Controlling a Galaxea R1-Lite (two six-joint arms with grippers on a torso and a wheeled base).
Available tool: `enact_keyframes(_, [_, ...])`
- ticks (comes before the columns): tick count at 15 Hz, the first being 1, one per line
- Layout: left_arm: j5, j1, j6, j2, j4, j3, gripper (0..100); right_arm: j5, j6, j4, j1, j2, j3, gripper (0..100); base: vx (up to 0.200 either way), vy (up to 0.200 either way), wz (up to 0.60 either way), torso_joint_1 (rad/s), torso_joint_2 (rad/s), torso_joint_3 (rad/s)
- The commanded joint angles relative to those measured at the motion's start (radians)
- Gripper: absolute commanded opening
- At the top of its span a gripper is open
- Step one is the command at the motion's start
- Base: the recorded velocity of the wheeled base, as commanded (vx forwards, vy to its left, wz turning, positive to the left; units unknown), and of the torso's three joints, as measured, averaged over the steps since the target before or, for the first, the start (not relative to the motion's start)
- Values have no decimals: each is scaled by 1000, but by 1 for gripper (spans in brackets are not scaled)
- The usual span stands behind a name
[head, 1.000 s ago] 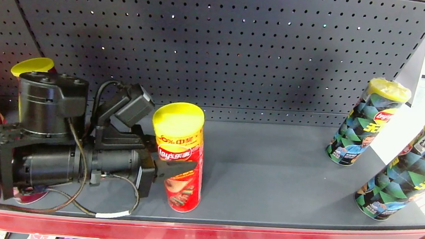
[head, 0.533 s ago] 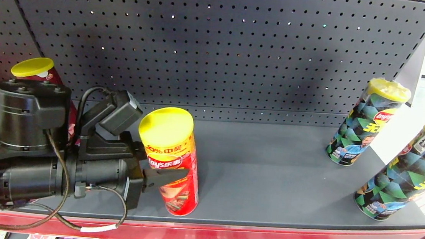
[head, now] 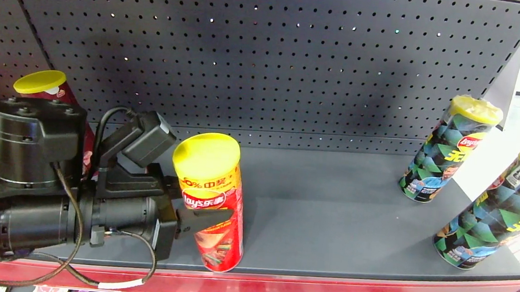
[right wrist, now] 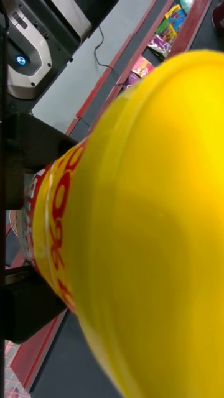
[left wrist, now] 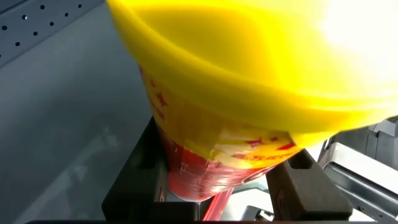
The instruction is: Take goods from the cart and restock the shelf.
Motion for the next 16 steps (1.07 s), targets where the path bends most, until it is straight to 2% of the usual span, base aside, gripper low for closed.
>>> enact_keyframes(1, [11, -1, 5, -1, -1, 4, 0, -1, -1, 0, 0, 0, 1, 0, 0, 0, 0, 0, 0, 0])
enact_keyframes(4, [65, -44, 5, 2, 0, 2, 0, -1, -1, 0, 0, 0, 4, 0, 0, 0, 0, 0, 0, 0])
enact_keyframes(6, [76, -67, 4, 1, 3, 4, 0, -1, -1, 0, 0, -2, 4, 0, 0, 0, 0, 0, 0, 0])
enact_keyframes(15, [105, -70, 4, -13, 3, 15, 0, -2, -1, 1, 0, -3, 4, 0, 0, 0, 0, 0, 0, 0])
enact_keyframes(16, [105, -70, 2, -13, 3, 13, 100, -2, -1, 1, 0, -8, 6, 0, 0, 0, 0, 0, 0, 0])
